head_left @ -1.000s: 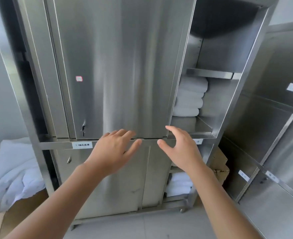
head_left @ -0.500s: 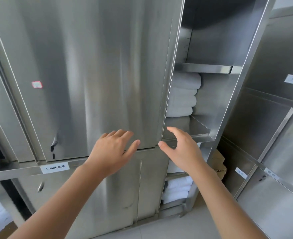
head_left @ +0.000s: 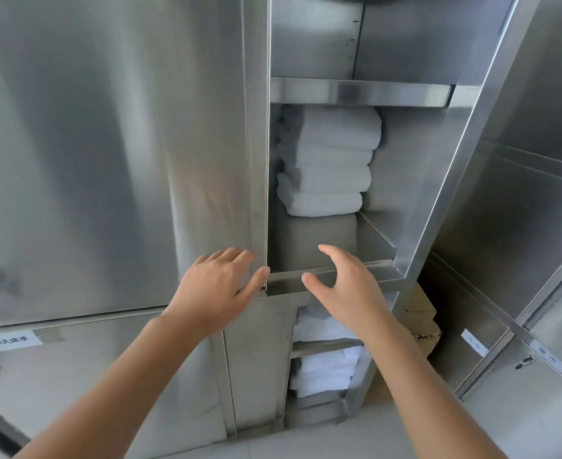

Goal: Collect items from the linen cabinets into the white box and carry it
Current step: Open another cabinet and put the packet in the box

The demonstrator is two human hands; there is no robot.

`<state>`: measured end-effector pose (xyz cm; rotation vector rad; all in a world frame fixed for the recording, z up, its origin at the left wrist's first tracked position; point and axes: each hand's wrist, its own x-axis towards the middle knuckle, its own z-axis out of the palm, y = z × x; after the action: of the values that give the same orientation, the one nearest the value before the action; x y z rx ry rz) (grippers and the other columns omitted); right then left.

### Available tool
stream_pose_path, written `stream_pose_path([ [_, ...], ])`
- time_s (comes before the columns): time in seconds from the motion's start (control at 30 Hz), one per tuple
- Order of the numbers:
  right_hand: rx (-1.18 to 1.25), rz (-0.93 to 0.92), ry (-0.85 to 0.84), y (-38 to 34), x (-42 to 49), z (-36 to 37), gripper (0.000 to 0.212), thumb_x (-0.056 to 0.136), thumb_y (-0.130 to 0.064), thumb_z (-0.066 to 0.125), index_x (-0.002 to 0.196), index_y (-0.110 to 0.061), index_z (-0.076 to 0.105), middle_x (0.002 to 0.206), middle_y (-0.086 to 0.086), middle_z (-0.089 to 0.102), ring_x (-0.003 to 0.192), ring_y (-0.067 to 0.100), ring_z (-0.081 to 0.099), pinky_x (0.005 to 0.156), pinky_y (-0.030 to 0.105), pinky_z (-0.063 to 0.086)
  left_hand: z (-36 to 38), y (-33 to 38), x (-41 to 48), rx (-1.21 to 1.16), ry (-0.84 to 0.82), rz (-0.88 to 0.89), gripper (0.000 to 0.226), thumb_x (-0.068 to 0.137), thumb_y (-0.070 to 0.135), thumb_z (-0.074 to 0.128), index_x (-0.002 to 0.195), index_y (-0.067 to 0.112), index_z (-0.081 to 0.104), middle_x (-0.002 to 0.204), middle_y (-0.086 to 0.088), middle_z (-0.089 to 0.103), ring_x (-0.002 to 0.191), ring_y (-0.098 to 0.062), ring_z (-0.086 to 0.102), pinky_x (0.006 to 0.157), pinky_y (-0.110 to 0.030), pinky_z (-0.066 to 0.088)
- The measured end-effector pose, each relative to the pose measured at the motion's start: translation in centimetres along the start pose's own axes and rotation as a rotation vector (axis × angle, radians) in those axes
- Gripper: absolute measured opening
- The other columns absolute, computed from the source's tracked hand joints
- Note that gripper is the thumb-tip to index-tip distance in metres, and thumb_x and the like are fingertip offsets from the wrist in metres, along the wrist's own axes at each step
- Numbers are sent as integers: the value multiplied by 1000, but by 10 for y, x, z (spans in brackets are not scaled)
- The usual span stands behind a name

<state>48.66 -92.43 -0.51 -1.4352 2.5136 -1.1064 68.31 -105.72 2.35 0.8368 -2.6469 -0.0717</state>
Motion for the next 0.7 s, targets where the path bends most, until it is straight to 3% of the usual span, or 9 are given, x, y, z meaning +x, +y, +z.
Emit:
stream_pose_path([
  [0.07,13,-45,-46,22,21,-7,68,92,-55,61,152,-31,39,152,-16,46,140,6,37,101,22,32,16,20,21,-23,24,-65,54,98,60,24,126,26,55,118,8,64,111,-19,59,94,-35,44],
  [0.17,36,-102,-123,47,46,-20,71,92,-56,60,153,-33,35,152,-14,45,136,11,44,103,28,41,33,42,40,-21,27,-169,55,98,62,25,135,29,51,130,8,60,118,-18,57,99,-35,42],
  [0.33,49,-221,-213,58,75,-39,69,93,-54,60,154,-32,36,152,-12,46,137,9,42,103,26,36,33,60,46,46,89,-289,69,93,70,11,132,30,52,124,10,61,115,-17,58,97,-35,45],
  [0.47,82,-319,-236,47,94,-45,69,93,-53,61,154,-31,36,154,-11,44,140,9,40,101,20,31,20,66,57,73,156,-341,69,92,69,12,128,29,55,122,8,63,112,-19,60,95,-35,47],
  [0.6,131,-385,-251,37,107,-50,68,94,-51,62,153,-29,39,155,-13,43,141,8,40,108,22,32,15,70,72,-70,256,-446,60,93,68,21,132,31,49,124,7,63,109,-18,62,86,-33,47],
  [0.7,151,-414,-250,33,118,-53,66,94,-51,63,152,-31,40,154,-16,43,141,5,40,106,20,32,18,70,82,-240,303,-507,61,91,70,25,139,35,36,130,9,60,113,-15,60,93,-36,50],
])
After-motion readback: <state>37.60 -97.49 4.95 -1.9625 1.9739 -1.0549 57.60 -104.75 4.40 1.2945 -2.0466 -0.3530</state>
